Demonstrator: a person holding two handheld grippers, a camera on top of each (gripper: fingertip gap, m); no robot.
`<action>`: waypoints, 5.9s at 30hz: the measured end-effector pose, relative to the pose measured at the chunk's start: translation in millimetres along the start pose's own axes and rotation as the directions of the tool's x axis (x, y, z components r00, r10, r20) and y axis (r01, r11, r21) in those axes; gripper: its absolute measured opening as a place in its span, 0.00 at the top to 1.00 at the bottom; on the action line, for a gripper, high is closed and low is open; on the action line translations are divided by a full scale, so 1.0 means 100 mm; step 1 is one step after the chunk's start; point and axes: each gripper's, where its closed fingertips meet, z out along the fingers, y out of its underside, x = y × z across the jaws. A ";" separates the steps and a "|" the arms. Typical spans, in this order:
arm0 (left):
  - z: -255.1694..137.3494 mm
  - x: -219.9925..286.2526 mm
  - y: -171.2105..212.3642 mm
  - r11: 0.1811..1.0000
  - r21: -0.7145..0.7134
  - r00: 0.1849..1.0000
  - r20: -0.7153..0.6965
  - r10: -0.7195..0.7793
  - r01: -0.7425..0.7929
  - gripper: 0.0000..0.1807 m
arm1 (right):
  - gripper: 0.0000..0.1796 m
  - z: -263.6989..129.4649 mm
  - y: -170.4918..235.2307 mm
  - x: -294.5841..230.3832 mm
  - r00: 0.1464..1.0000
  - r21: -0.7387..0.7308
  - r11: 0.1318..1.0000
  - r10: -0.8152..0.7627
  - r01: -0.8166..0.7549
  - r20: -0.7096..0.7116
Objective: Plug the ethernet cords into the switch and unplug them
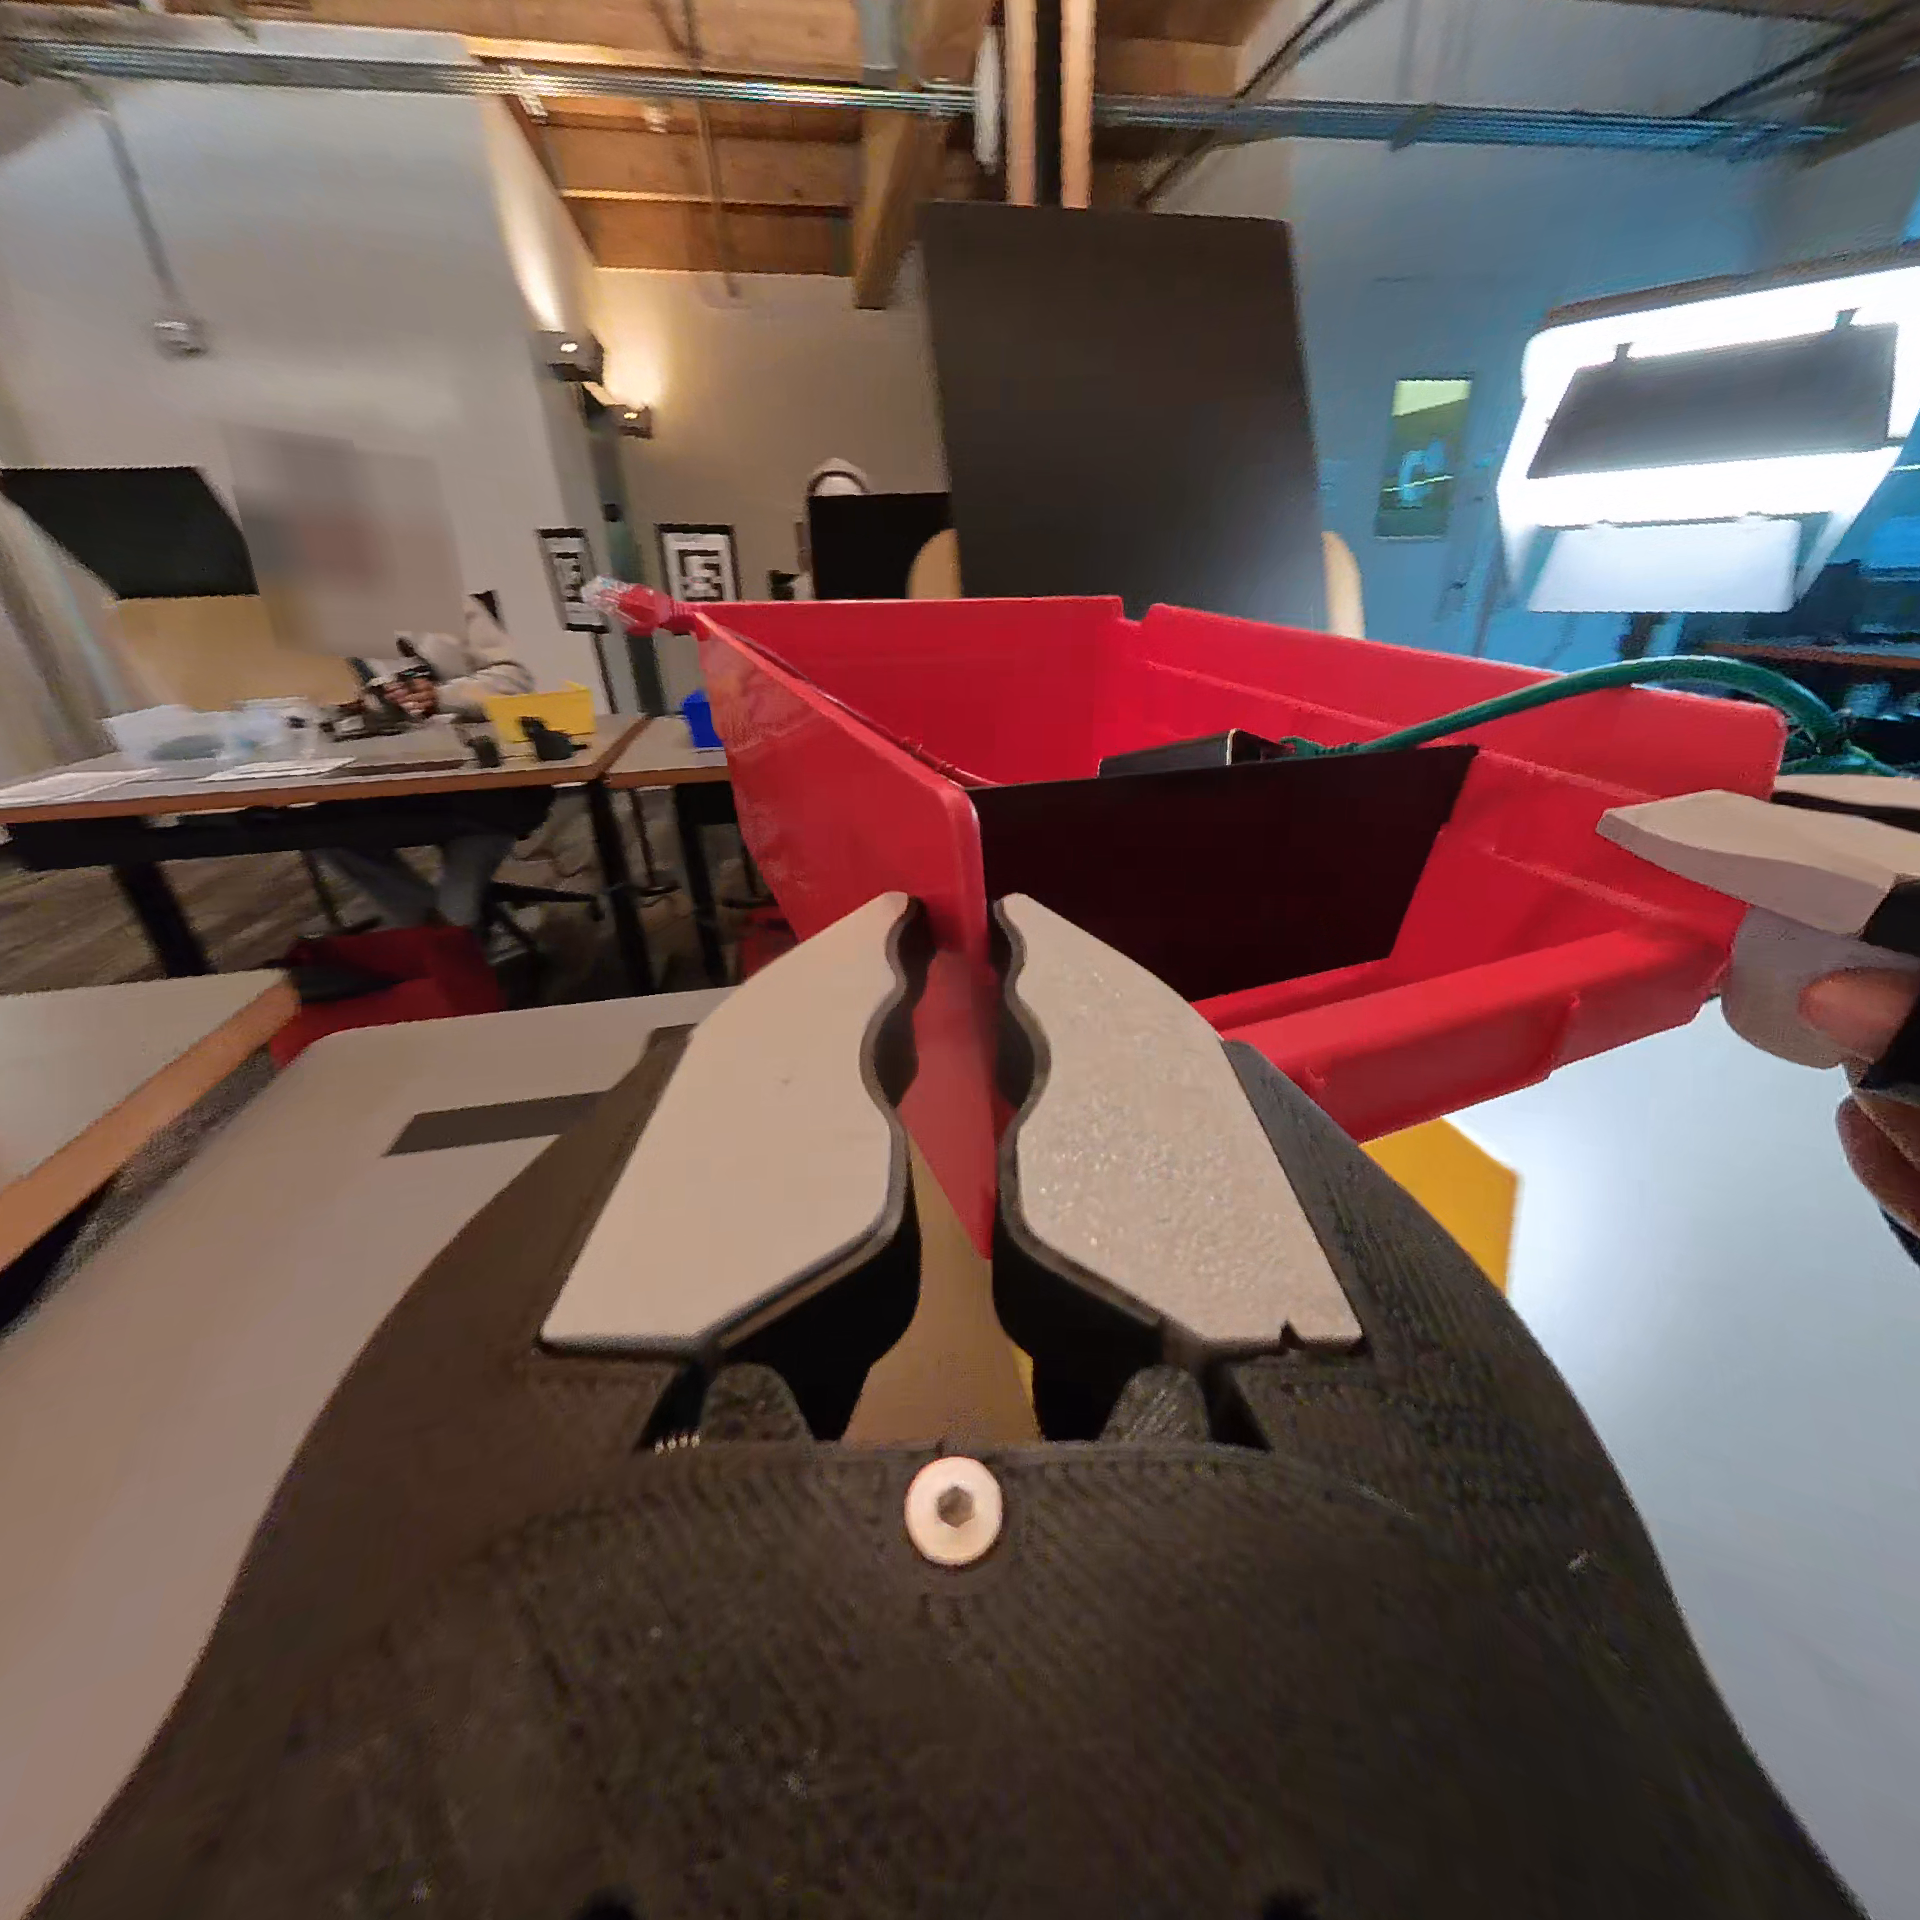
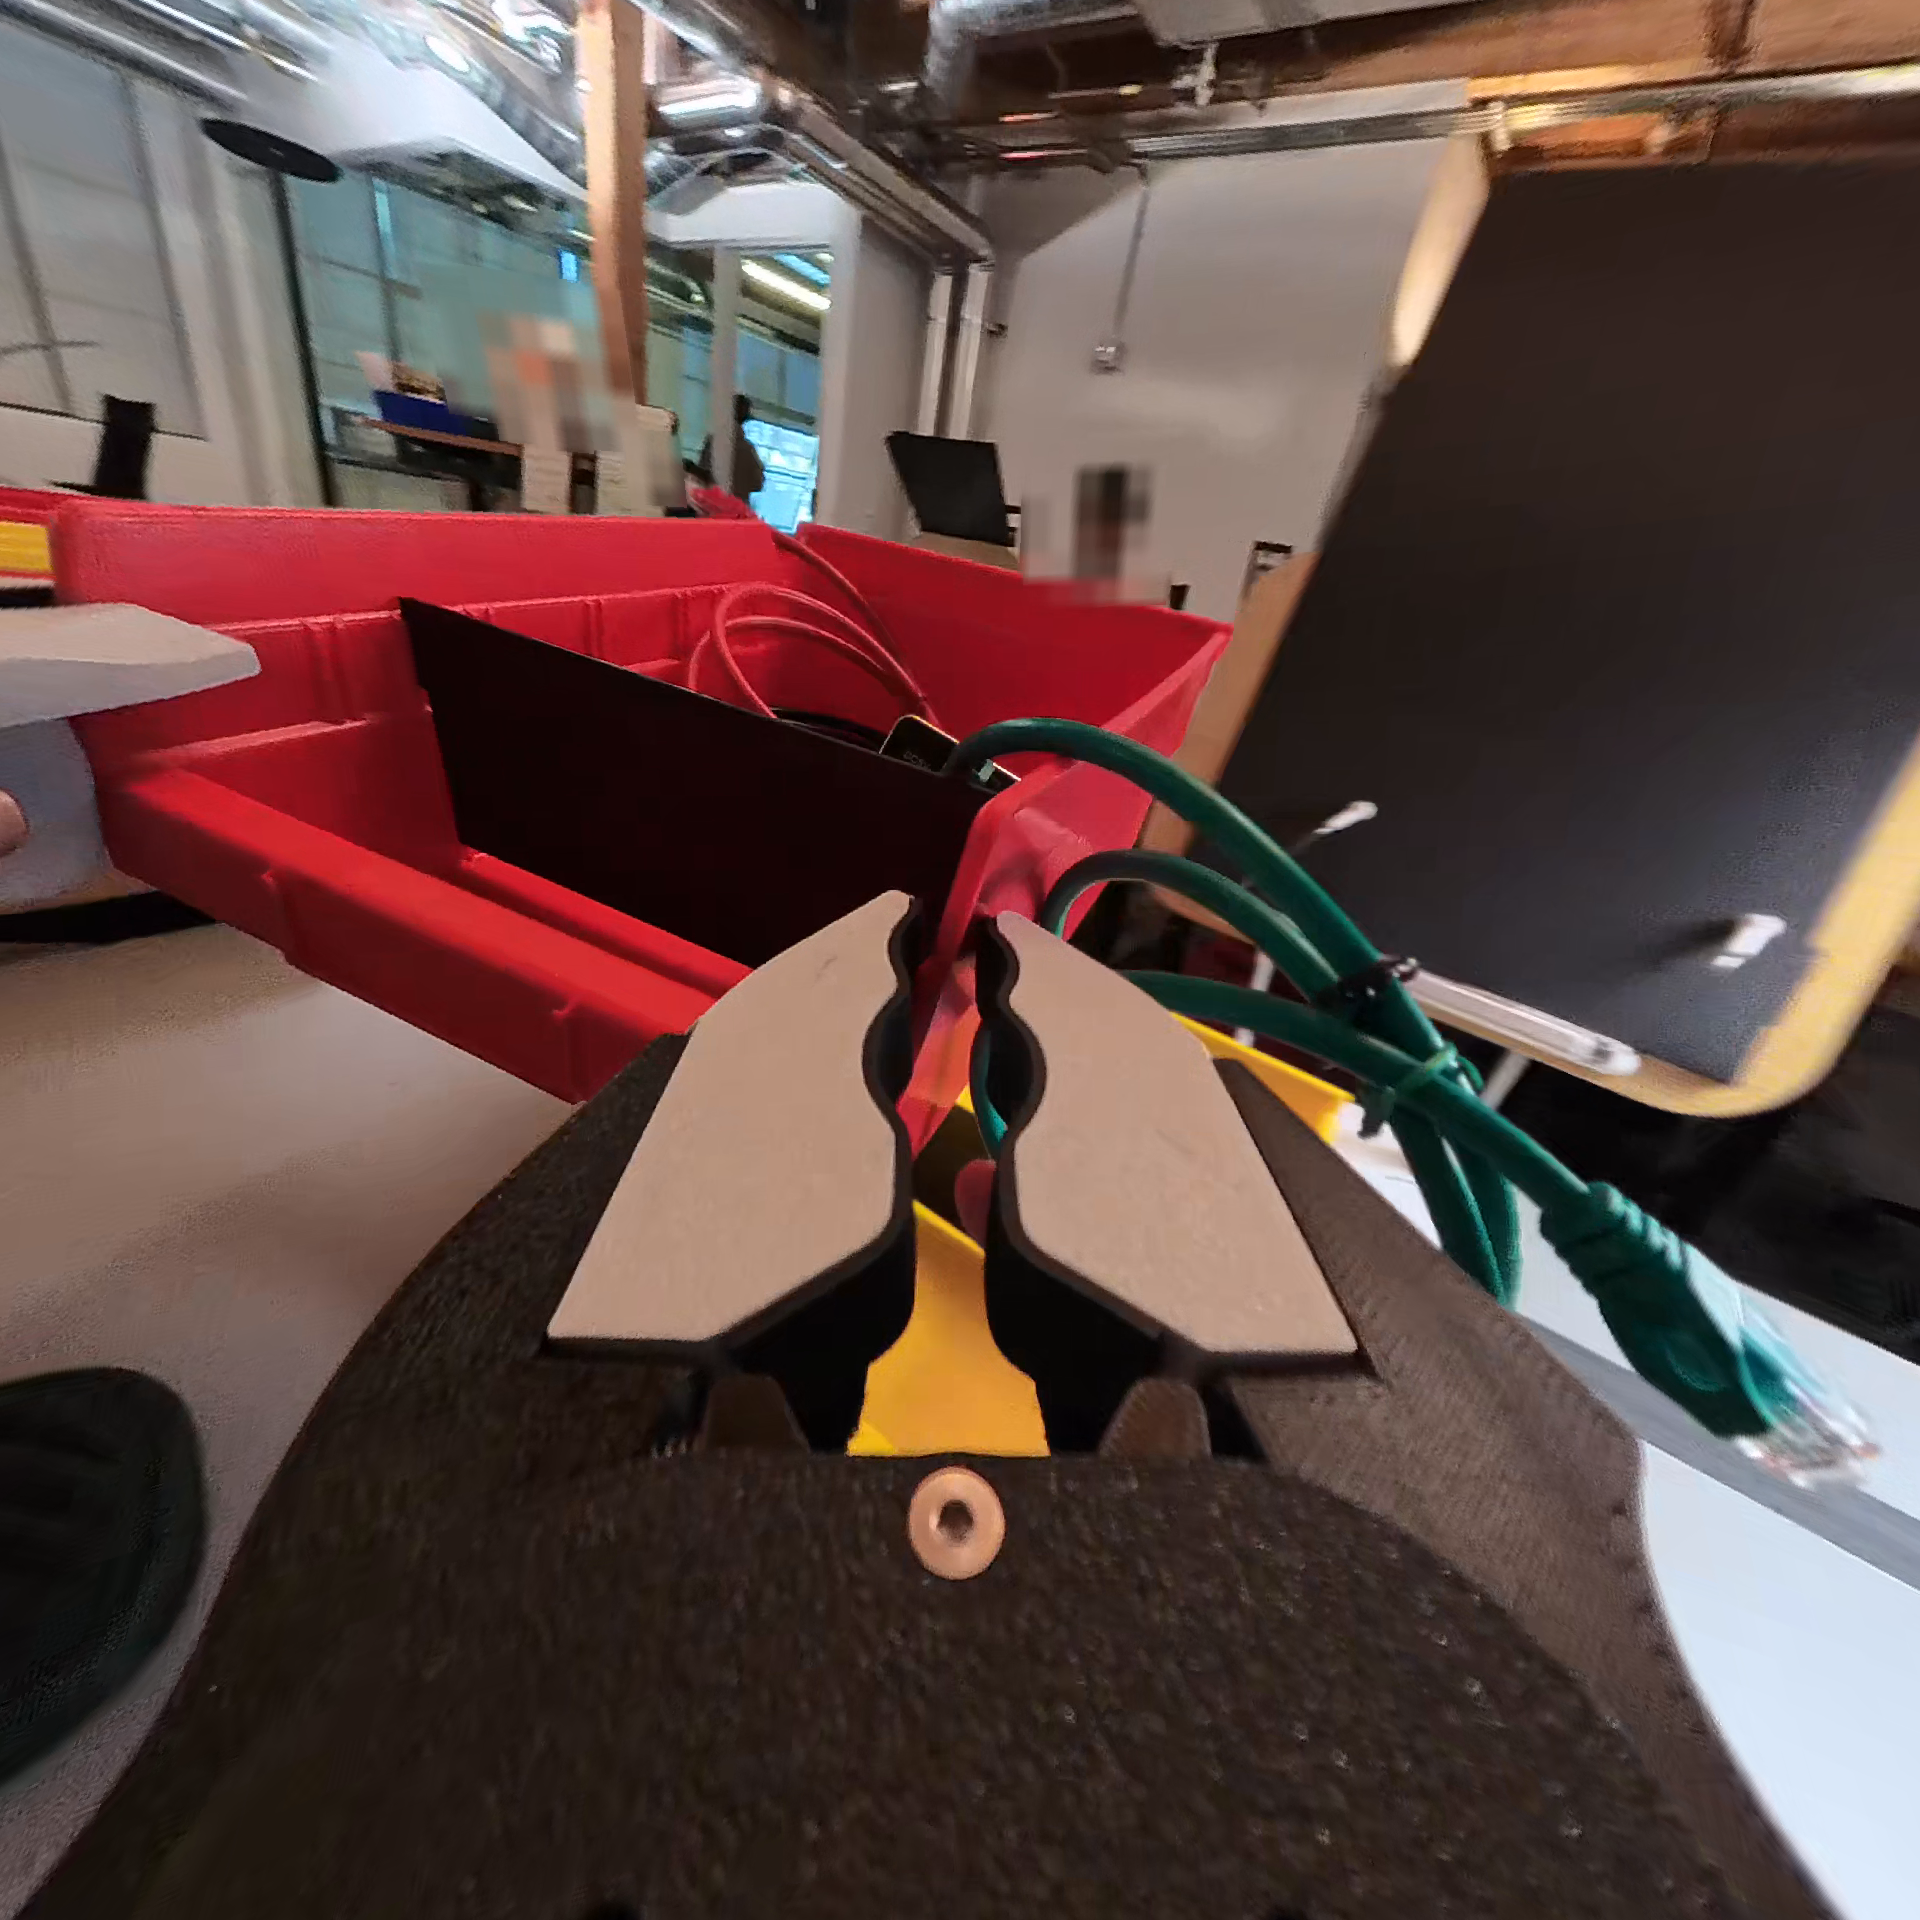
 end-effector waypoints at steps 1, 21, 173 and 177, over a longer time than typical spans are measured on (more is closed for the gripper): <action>-0.06 -0.14 0.01 1.000 -0.002 1.000 0.024 0.001 -0.001 0.94 | 0.95 0.11 0.03 -0.12 1.000 -0.006 1.000 0.007 -0.007 0.022; -0.60 -1.48 1.58 0.977 -0.208 0.989 0.150 -0.004 0.036 0.96 | 0.92 0.73 1.44 -1.51 0.979 -0.258 0.964 -0.013 0.067 0.205; 2.00 0.00 -0.74 0.922 -0.139 0.886 -0.359 0.294 -0.362 0.91 | 0.84 -0.78 1.96 1.26 0.951 -0.392 0.885 -0.151 0.252 0.270; 1.87 0.10 -1.00 0.937 -0.075 0.872 -0.397 0.286 -0.342 0.91 | 0.83 -0.62 1.73 0.99 0.936 -0.311 0.923 -0.119 0.227 0.332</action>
